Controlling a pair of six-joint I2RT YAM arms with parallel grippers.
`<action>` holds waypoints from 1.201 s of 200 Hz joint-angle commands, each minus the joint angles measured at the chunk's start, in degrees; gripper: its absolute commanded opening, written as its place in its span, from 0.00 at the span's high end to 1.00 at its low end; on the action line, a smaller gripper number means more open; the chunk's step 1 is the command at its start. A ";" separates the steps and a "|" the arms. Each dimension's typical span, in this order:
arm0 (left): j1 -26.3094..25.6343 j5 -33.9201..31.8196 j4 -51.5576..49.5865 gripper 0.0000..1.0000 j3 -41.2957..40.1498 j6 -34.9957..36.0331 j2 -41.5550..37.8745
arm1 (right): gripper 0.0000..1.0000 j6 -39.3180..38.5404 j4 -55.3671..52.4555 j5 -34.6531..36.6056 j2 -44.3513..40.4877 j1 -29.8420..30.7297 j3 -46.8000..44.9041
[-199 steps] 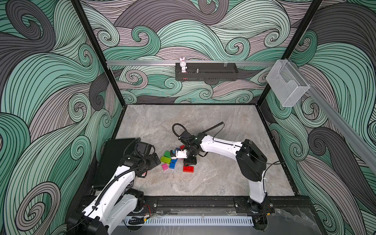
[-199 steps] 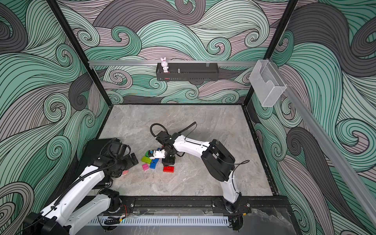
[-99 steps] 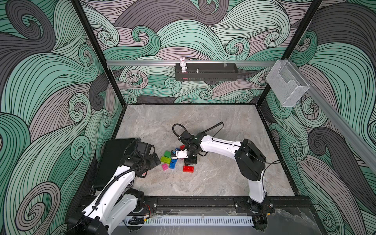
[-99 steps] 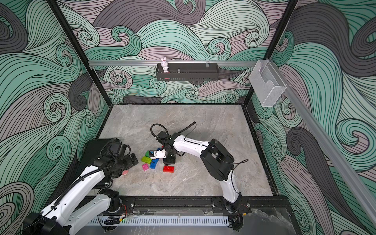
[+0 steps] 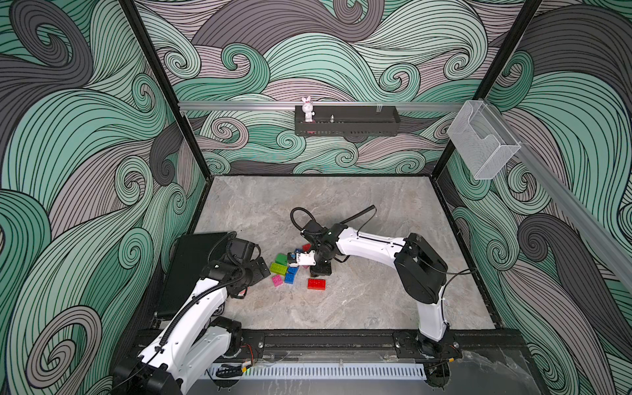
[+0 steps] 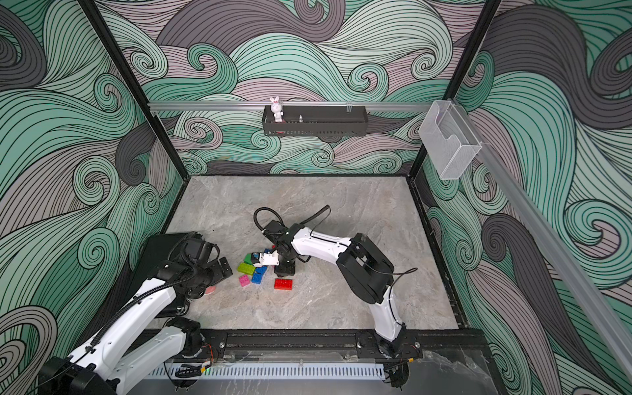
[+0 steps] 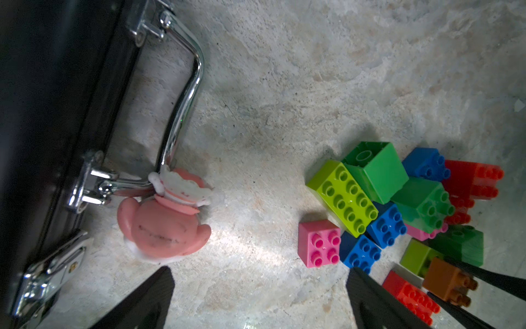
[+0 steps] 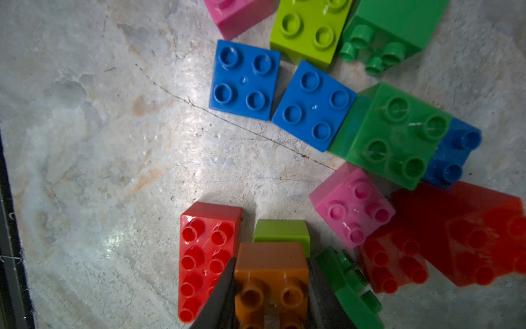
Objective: Assemble the number 4 with lego
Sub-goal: Assemble the lego brick with the lego brick.
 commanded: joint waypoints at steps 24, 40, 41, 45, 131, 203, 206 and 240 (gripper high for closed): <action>0.27 -1.21 -1.12 0.01 -0.07 -0.23 -0.30 | 0.75 -2.30 -0.57 2.31 2.44 -0.26 -1.97; 0.32 -1.21 -1.11 0.01 0.02 -0.23 -0.22 | 0.75 -2.90 -0.96 2.69 2.86 -0.30 -1.88; 0.28 -1.21 -1.12 0.01 0.02 -0.23 -0.20 | 0.75 -2.96 -0.99 2.61 2.88 -0.33 -1.90; 0.30 -1.21 -1.12 0.01 0.02 -0.20 -0.20 | 0.75 -3.08 -1.00 2.70 2.89 -0.26 -1.97; 0.33 -1.30 -1.43 0.01 0.20 -0.15 0.42 | 0.82 -4.79 -4.72 -0.74 4.87 -0.46 -4.39; 0.31 1.04 -0.26 0.01 0.33 0.87 1.43 | 0.87 -4.10 -10.19 11.37 6.96 -0.28 -4.21; 0.37 1.24 -0.24 0.01 0.32 0.97 1.55 | 0.88 -4.15 -10.40 11.85 7.07 -0.26 -4.17; 0.31 2.43 -0.41 0.01 0.80 1.89 2.71 | 0.91 -4.42 -10.86 13.29 8.35 -0.09 -3.59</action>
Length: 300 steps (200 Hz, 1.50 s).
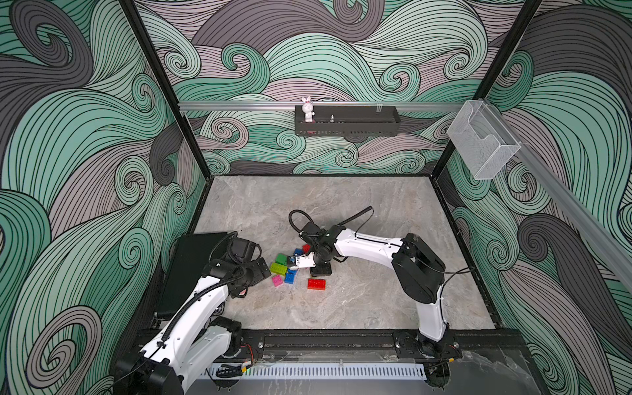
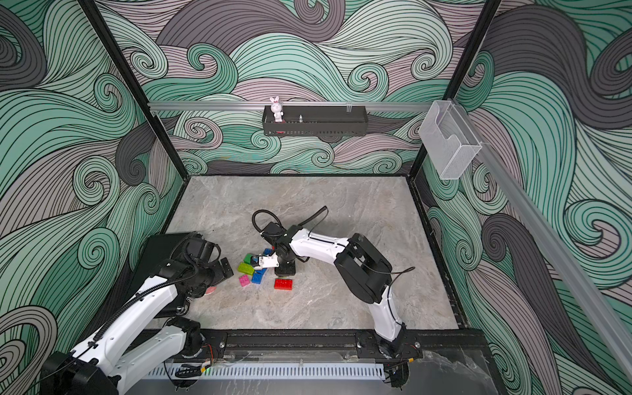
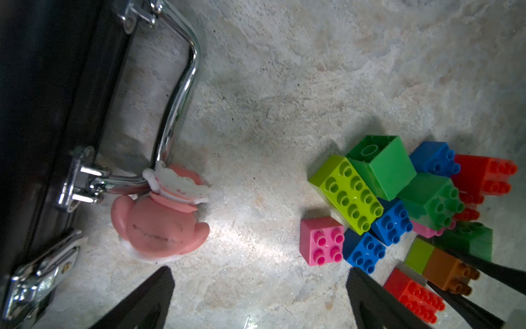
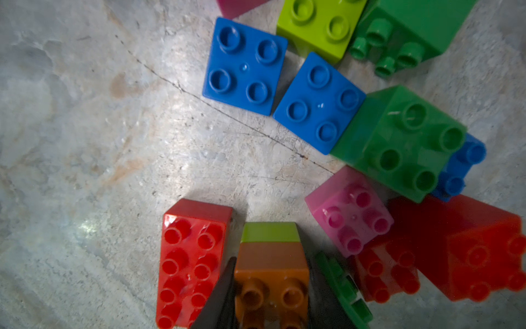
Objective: Assemble the number 4 with lego
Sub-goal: Assemble the lego brick with the lego brick.
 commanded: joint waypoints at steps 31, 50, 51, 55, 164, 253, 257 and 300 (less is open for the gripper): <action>0.26 1.63 -1.16 0.01 1.42 1.73 1.82 | 0.93 -0.14 -9.36 9.64 4.75 -0.25 -4.11; 0.25 1.54 -1.34 0.01 1.59 1.56 2.22 | 0.93 0.60 -6.94 6.42 0.70 -0.32 -4.97; 0.29 1.54 -1.34 0.01 1.55 1.56 2.27 | 0.92 0.67 -6.55 6.14 0.42 -0.32 -5.12; 0.25 1.54 -1.40 0.01 1.63 1.55 2.31 | 0.92 0.93 -5.66 5.10 -0.77 -0.40 -5.54; 0.04 7.59 0.71 0.01 2.52 3.26 3.92 | 0.87 6.01 1.92 1.39 -20.95 -4.28 -23.83; -2.01 10.86 3.91 0.01 2.93 3.48 6.95 | 0.80 -1.75 3.44 -4.43 -18.93 -3.75 -25.69; -1.97 10.86 3.86 0.01 3.05 3.49 7.11 | 0.80 -2.06 3.79 -4.40 -18.86 -3.77 -25.75; -1.99 11.12 4.06 0.01 3.37 3.84 8.62 | 0.80 -3.54 4.62 -4.23 -17.05 -3.72 -25.04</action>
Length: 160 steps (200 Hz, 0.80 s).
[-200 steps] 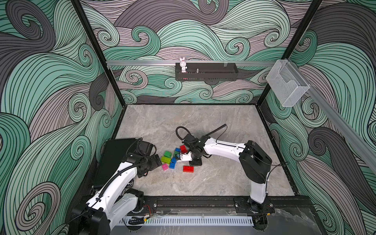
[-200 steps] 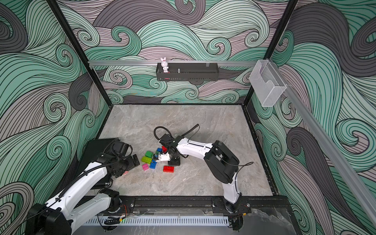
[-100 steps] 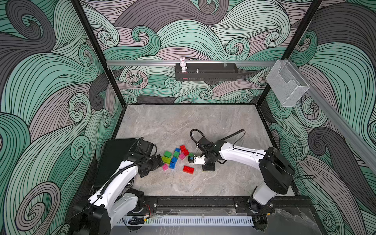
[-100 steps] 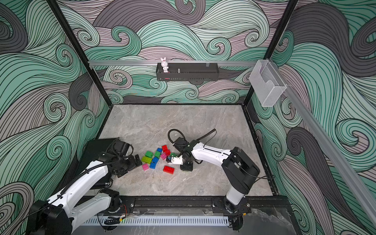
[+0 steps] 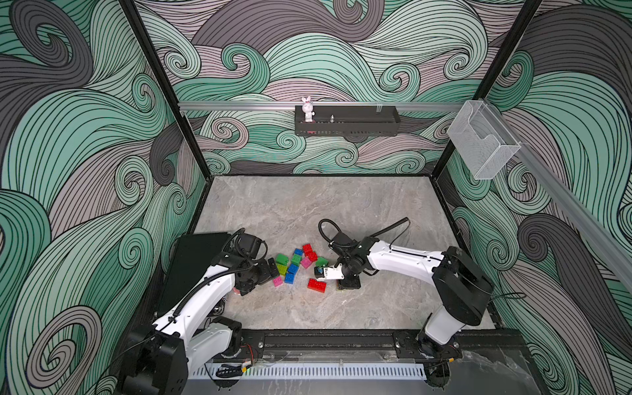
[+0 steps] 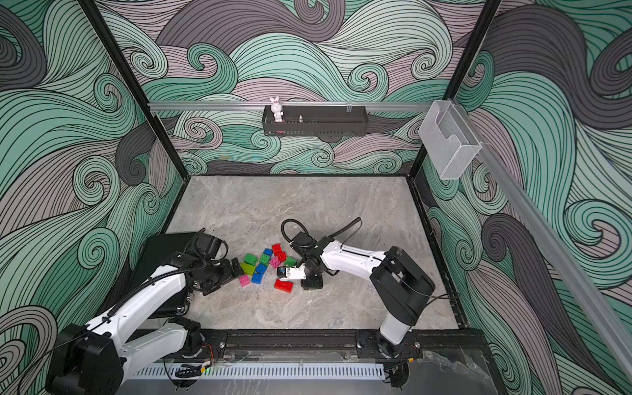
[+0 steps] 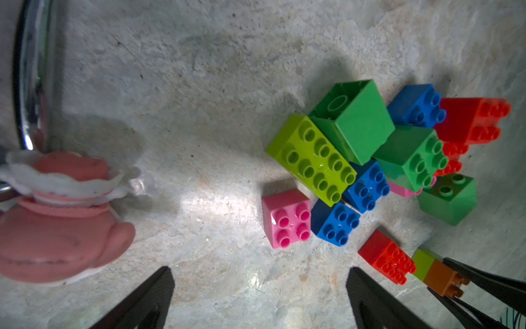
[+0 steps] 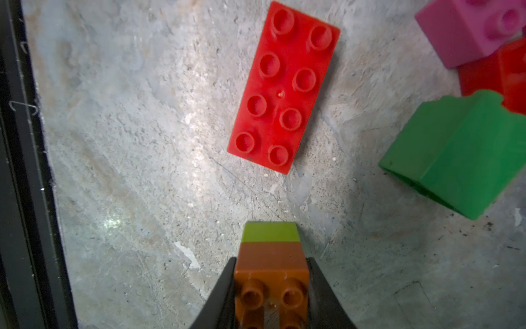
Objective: Assemble the number 4 with lego
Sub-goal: Assemble the lego brick with the lego brick.
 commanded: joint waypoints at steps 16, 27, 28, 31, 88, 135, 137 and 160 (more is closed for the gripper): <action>-0.33 0.41 0.05 0.01 2.51 0.91 1.00 | 0.79 -2.04 1.13 -1.06 2.82 0.31 -0.20; -0.34 0.43 0.07 0.01 2.50 1.00 1.10 | 0.79 -2.12 1.55 -1.14 3.08 0.31 0.05; -0.40 0.45 0.09 0.01 2.46 1.04 1.10 | 0.78 -2.16 1.57 -1.14 3.07 0.30 0.05; -0.34 0.43 0.08 0.01 2.55 1.07 1.10 | 0.78 -2.19 1.64 -1.19 3.07 0.29 0.10; -0.36 0.31 0.16 0.01 2.86 1.35 1.73 | 0.66 -2.89 3.09 -1.59 3.75 0.29 0.93; -0.30 0.30 0.28 0.01 2.84 1.44 2.34 | 0.54 -2.13 3.13 -2.05 1.40 0.25 1.23; -0.32 0.30 0.26 0.01 2.85 1.44 2.38 | 0.53 -2.07 3.21 -2.03 1.27 0.28 1.21; -0.38 0.39 0.20 0.02 2.92 1.52 2.73 | 0.50 -0.37 3.34 -3.40 -0.82 0.13 1.20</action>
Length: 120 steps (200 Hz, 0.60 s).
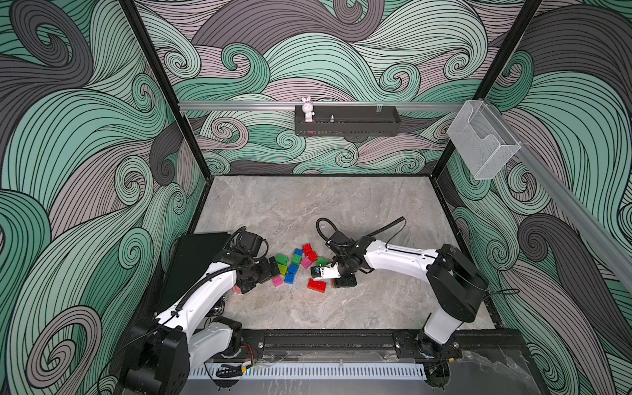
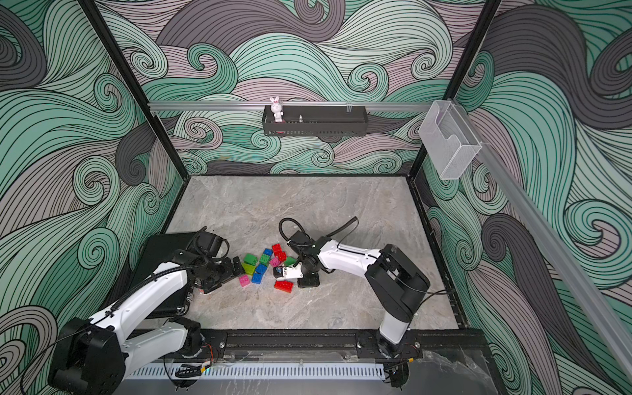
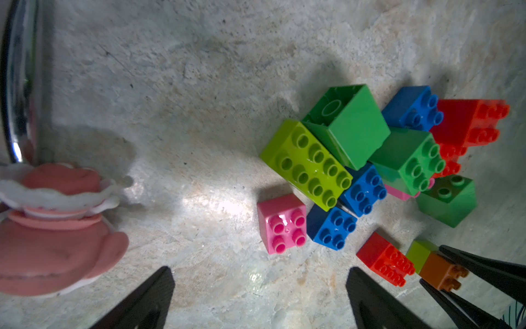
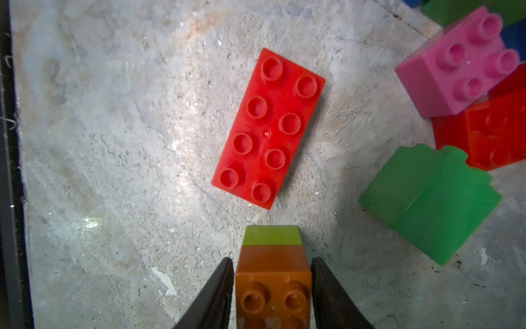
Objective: Assemble the number 4 with lego
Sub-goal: Assemble the lego brick with the lego brick, then pick up the lego brick from the center of the board.
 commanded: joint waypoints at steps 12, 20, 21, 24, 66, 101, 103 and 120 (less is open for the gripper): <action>-0.29 0.32 -0.28 0.01 1.97 0.78 0.70 | 0.48 3.73 -0.04 -3.99 -4.56 -0.01 0.08; -0.33 0.33 -0.44 0.01 2.05 0.78 0.70 | 0.47 5.42 0.92 -4.92 -6.27 -0.10 -0.40; -0.30 0.33 -0.45 0.01 2.13 0.78 0.70 | 0.47 5.70 0.99 -5.07 -6.51 -0.10 -0.52; -0.35 0.33 -0.42 0.01 2.12 0.83 0.71 | 0.46 6.45 1.57 -5.16 -7.11 -0.12 -0.88; -0.34 0.17 -0.94 0.01 3.93 1.19 1.12 | 0.17 39.68 18.14 10.01 -14.81 -0.12 -4.11; -0.28 -1.82 -1.38 0.01 4.58 -0.16 0.77 | 0.24 67.69 6.21 18.20 -12.29 0.53 1.78; -0.32 -2.08 -1.41 0.01 4.58 -0.22 0.60 | 0.24 68.77 5.56 18.19 -12.04 0.65 1.92; -0.28 -4.16 -1.90 0.01 4.66 -0.92 -1.06 | 0.27 73.81 2.05 17.35 -10.15 1.56 2.43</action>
